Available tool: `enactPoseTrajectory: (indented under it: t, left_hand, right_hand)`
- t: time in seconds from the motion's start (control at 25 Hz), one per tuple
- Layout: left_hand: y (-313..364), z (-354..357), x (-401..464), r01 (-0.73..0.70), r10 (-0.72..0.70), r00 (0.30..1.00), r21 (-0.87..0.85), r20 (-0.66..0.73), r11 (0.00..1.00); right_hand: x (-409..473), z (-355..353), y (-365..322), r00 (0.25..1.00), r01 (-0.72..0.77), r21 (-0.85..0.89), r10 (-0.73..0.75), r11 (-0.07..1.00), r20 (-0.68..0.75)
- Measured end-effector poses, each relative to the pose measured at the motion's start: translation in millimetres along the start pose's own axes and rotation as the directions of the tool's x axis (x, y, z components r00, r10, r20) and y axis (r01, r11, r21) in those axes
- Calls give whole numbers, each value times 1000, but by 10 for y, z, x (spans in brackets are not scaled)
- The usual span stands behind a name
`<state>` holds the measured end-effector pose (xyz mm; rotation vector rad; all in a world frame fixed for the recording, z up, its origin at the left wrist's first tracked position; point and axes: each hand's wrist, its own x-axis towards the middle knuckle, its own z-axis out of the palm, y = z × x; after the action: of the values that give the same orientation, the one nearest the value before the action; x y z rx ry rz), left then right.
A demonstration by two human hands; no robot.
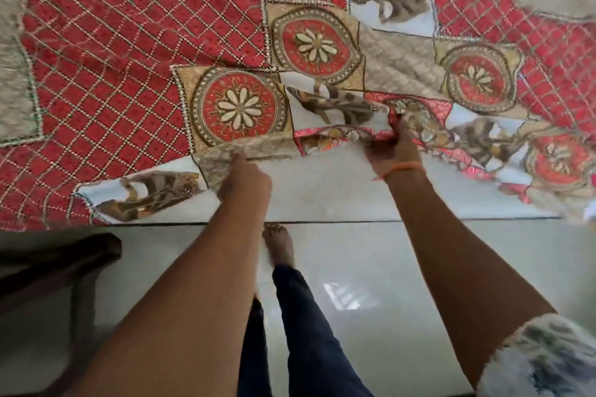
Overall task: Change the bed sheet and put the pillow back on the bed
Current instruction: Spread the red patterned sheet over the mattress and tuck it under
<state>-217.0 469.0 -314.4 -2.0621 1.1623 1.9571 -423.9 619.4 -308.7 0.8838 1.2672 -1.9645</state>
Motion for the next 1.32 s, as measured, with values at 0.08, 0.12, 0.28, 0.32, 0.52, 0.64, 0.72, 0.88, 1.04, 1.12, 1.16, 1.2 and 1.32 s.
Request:
enactPoseTrajectory:
  t: [0.08, 0.12, 0.28, 0.32, 0.52, 0.64, 0.72, 0.88, 1.04, 1.12, 1.16, 1.2, 1.32]
  left_hand:
    - [6, -51, 95, 18, -19, 1000, -238, -2, 971]
    - [10, -127, 93, -4, -42, 990, -328, -133, 945]
    - [-384, -527, -246, 43, -150, 980, -600, -130, 799]
    - [-607, -665, -271, 94, -184, 977, -551, -110, 829]
    - [-1635, -1281, -425, 176, -273, 950, -457, -154, 872]
    - [-1888, -1396, -272, 418, -463, 886, -382, -28, 824]
    - [-1947, -1490, -146, 421, -466, 880, -303, -92, 855]
    - [-1431, -1641, -96, 220, -345, 926, -523, -154, 824]
    - [-673, -1917, 33, 88, -149, 988, -695, -28, 714]
    - [-537, -2100, 204, 146, -193, 981, -660, 2, 737]
    - [-518, -2189, 293, 167, -238, 971, -649, -23, 742]
    - [-526, -2262, 387, 158, -262, 963, -648, -66, 745]
    - [-650, -2406, 505, 89, -215, 969, -646, -118, 758]
  right_hand:
    - [-16, 28, 28, 998, 26, 70, -29, 997, 53]
    - [-63, -3, 51, 994, 50, 111, -61, 993, 93]
    - [-563, -394, 427, 994, 75, 56, -79, 996, 76]
    - [-687, -580, 587, 999, 45, 29, -45, 999, 28]
    - [-1241, -1534, 1364, 911, -190, 17, 183, 982, -370]
    - [-1335, -2097, 1536, 788, -343, -205, 162, 916, -594]
    - [-1352, -2097, 1536, 827, -338, -434, 44, 835, -560]
    - [-1349, -1419, 1569, 840, -12, -764, -408, 645, -357]
    - [-1419, -527, 1884, 949, 196, -781, -317, 593, -3]
    - [-1440, -45, 2252, 974, 211, -798, -195, 565, 119]
    - [-1472, 168, 2460, 968, 244, -827, -174, 507, 179]
    - [-1479, 312, 2689, 958, 282, -866, -160, 412, 236]
    - [-1604, 628, 3203, 918, 335, -928, -277, 165, 283]
